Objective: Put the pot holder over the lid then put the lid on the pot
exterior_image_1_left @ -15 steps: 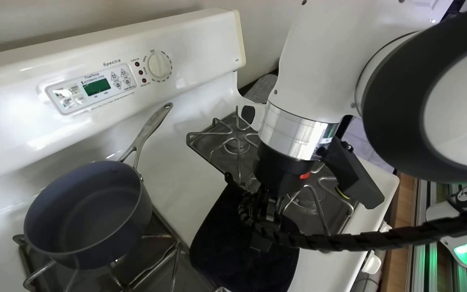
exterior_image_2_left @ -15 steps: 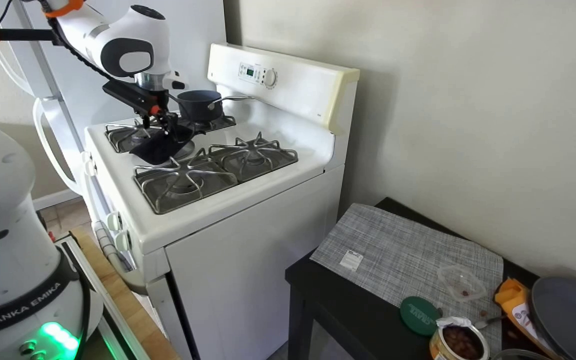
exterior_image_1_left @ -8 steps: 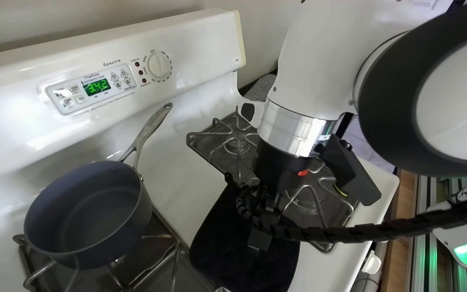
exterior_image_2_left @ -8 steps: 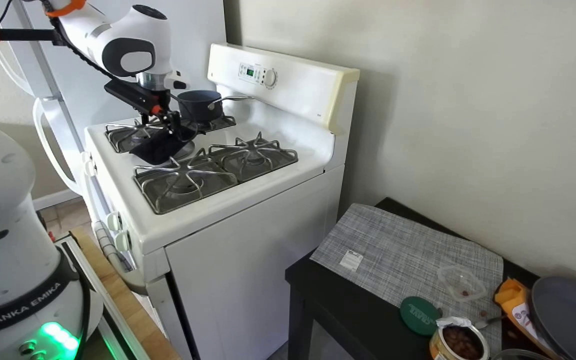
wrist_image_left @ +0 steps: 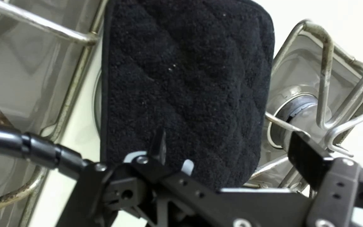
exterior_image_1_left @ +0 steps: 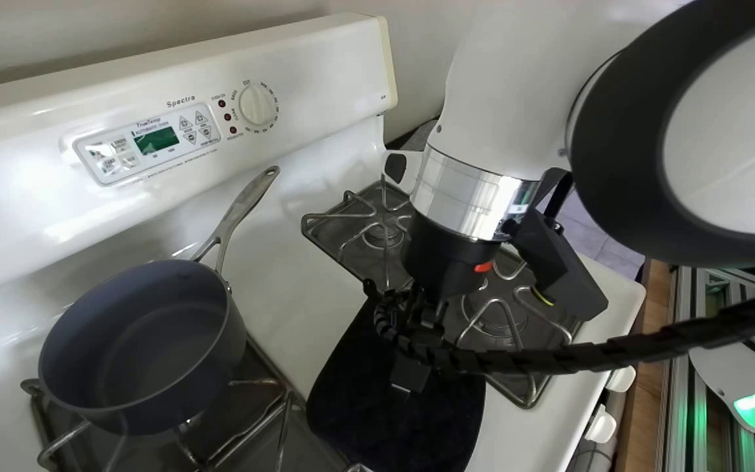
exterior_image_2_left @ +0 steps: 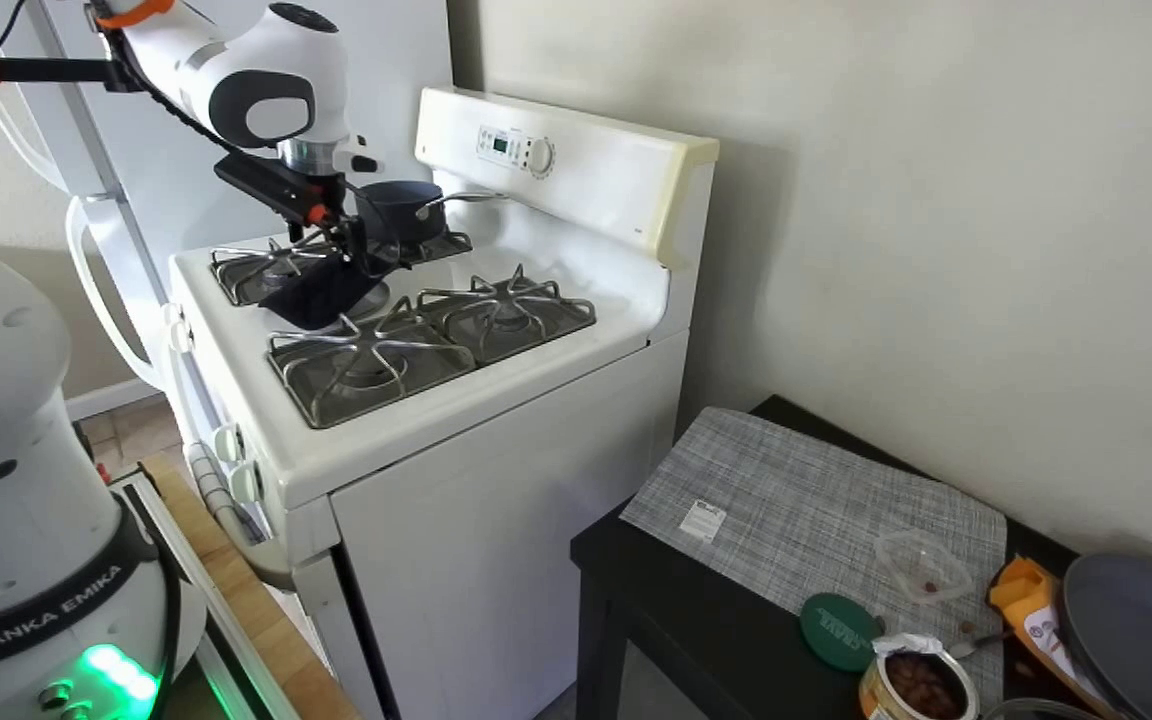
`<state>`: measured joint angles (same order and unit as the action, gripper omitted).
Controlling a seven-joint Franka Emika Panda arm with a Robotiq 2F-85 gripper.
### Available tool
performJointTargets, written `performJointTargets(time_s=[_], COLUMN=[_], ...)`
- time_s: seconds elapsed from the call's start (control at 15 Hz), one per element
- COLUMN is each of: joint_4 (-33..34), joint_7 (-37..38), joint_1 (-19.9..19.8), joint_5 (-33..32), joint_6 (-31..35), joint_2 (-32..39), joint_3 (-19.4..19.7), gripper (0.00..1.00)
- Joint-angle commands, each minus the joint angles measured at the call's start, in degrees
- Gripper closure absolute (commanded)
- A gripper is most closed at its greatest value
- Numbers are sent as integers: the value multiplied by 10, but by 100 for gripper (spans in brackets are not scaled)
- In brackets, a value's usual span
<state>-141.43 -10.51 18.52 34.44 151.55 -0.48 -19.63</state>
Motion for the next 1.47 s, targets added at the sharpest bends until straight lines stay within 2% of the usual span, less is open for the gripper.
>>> performJointTargets(time_s=[0.0,0.4,0.6,0.93,1.33,1.4], joint_4=[1,1,-3,-7,-25,-23], joint_7=[2,2,46,141,340,364], joint_1=[3,3,8,14,23,25], joint_5=[-2,-2,-39,-133,-314,-328], joint_6=[-1,-1,13,42,34,28], joint_2=[0,0,8,23,22,24], joint_3=[3,3,-3,-9,-3,-4], gripper=[0,0,0,0,0,0])
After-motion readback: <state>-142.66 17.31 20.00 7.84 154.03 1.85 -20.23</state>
